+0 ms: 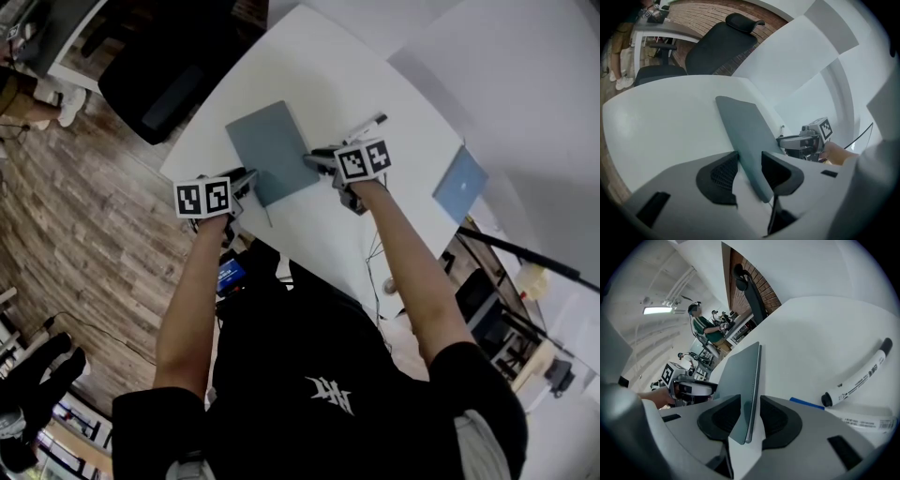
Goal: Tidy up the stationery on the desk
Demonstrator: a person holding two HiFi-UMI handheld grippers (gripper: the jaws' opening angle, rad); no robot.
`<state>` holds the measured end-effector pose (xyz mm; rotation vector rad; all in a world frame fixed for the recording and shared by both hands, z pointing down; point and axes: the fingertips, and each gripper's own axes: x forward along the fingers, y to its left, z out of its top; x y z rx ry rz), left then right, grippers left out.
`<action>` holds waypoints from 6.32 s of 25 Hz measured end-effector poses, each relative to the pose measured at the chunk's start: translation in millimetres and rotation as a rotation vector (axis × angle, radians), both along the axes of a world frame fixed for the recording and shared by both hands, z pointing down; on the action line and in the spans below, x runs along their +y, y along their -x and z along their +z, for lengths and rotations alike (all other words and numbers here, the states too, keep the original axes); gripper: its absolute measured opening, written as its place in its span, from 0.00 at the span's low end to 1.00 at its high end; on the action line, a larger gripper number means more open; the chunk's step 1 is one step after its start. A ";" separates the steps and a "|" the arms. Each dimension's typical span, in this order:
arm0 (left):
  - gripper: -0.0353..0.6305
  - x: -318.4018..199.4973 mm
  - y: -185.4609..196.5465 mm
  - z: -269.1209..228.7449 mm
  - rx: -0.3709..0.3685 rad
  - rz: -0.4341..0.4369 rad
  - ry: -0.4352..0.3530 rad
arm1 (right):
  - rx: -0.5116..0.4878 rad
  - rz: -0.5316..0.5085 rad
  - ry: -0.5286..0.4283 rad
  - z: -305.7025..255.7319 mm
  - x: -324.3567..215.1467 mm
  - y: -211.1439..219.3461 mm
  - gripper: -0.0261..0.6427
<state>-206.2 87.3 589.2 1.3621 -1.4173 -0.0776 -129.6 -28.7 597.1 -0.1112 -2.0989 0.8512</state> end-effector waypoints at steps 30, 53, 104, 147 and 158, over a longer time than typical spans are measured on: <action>0.13 5.1 6.5 4.4 0.038 -0.028 0.026 | -0.071 0.072 0.199 -15.0 26.3 -18.2 0.11; 0.13 36.6 -73.7 10.2 0.053 0.174 0.109 | -0.014 0.117 0.262 -2.8 87.6 -116.7 0.12; 0.13 -213.3 -244.2 5.2 -0.001 0.618 0.055 | -0.141 0.801 0.162 -6.0 -96.5 -309.7 0.12; 0.22 -349.0 -253.6 -0.3 -0.088 0.663 0.022 | -0.117 1.057 0.055 -13.3 -217.7 -317.0 0.12; 0.26 -324.0 -228.7 -29.1 -0.131 0.620 -0.057 | -0.122 1.104 -0.134 -53.2 -211.2 -340.1 0.12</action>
